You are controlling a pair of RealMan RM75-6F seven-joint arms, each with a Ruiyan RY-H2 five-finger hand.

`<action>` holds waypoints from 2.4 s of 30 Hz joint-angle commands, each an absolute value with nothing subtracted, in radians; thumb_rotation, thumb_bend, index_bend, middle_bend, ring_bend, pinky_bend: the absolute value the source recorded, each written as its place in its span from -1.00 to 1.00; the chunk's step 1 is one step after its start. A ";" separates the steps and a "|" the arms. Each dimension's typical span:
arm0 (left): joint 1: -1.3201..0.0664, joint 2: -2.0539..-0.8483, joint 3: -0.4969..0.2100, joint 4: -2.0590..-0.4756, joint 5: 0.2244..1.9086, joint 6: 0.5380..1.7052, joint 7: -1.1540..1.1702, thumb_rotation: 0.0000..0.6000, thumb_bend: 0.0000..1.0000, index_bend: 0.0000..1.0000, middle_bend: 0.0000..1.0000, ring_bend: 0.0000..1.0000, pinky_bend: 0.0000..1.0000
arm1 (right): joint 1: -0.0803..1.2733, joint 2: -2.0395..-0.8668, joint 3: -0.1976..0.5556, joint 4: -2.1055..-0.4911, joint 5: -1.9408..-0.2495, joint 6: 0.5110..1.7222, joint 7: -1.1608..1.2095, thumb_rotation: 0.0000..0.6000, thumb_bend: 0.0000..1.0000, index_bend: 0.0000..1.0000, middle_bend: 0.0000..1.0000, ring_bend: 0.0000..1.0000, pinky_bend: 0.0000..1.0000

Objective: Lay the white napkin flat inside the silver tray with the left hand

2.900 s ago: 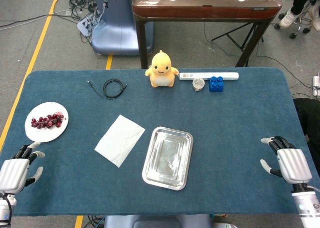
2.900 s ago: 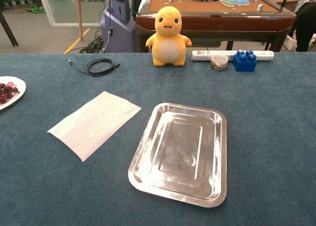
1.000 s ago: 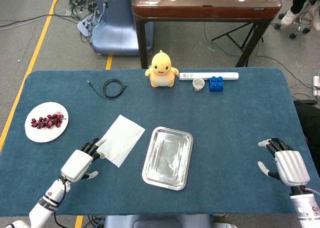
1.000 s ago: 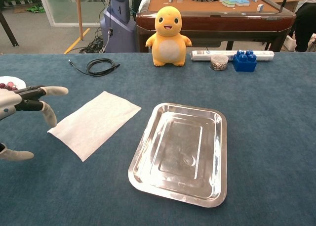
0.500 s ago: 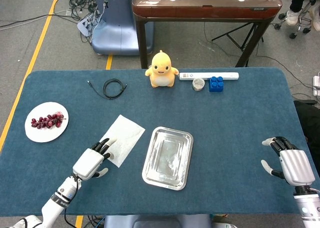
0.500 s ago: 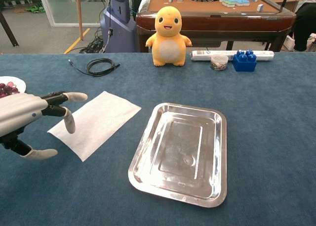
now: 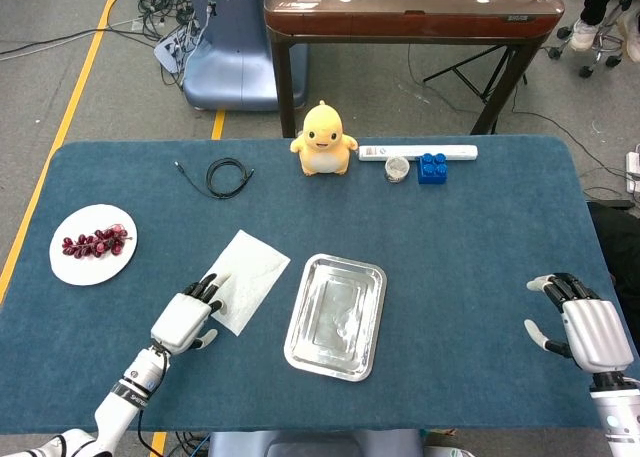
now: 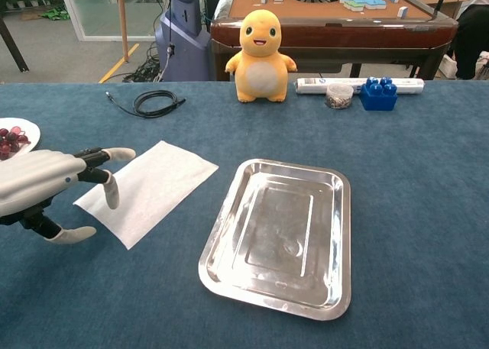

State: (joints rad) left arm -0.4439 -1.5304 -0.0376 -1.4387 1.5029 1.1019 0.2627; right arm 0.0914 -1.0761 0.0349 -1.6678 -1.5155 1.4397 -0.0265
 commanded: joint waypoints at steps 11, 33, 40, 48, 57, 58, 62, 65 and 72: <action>-0.453 -1.571 -0.053 -1.417 1.439 1.099 0.321 1.00 -0.44 -0.09 -0.97 -1.00 -0.64 | 0.091 -1.075 0.036 -1.667 -1.515 1.440 -0.025 1.00 -0.43 -0.35 -0.37 -0.61 -0.24; -0.462 -1.612 -0.034 -1.357 1.447 1.129 0.343 1.00 -0.55 -0.10 -0.97 -1.00 -0.64 | 0.090 -1.075 0.037 -1.668 -1.517 1.440 -0.025 1.00 -0.43 -0.34 -0.37 -0.61 -0.24; -0.461 -1.641 -0.023 -1.295 1.481 1.161 0.320 1.00 -0.55 -0.10 -0.97 -1.00 -0.64 | 0.090 -1.074 0.037 -1.668 -1.517 1.440 -0.023 1.00 -0.43 -0.34 -0.37 -0.61 -0.24; -0.462 -1.666 -0.014 -1.244 1.506 1.178 0.289 1.00 -0.55 -0.10 -0.97 -1.00 -0.64 | 0.090 -1.074 0.037 -1.668 -1.517 1.440 -0.023 1.00 -0.43 -0.34 -0.37 -0.61 -0.24; -0.464 -1.699 -0.011 -1.185 1.529 1.199 0.249 1.00 -0.55 -0.07 -0.97 -1.00 -0.64 | 0.090 -1.074 0.038 -1.668 -1.517 1.440 -0.023 1.00 -0.43 -0.34 -0.36 -0.61 -0.24; -0.465 -1.704 -0.010 -1.177 1.533 1.201 0.243 1.00 -0.55 -0.07 -0.97 -1.00 -0.64 | 0.090 -1.074 0.038 -1.668 -1.517 1.440 -0.022 1.00 -0.43 -0.34 -0.36 -0.61 -0.24; -0.466 -1.720 -0.008 -1.150 1.542 1.209 0.228 1.00 -0.55 -0.05 -0.97 -1.00 -0.64 | 0.090 -1.074 0.038 -1.667 -1.517 1.439 -0.020 1.00 -0.43 -0.34 -0.36 -0.61 -0.24; -0.466 -1.733 -0.008 -1.128 1.548 1.218 0.219 1.00 -0.55 -0.03 -0.97 -1.00 -0.64 | 0.091 -1.073 0.039 -1.667 -1.516 1.439 -0.018 1.00 -0.43 -0.34 -0.36 -0.61 -0.24; -0.465 -1.755 -0.012 -1.100 1.552 1.232 0.191 1.00 -0.55 0.06 -0.97 -1.00 -0.63 | 0.090 -1.071 0.039 -1.667 -1.517 1.441 -0.015 1.00 -0.43 -0.34 -0.36 -0.61 -0.24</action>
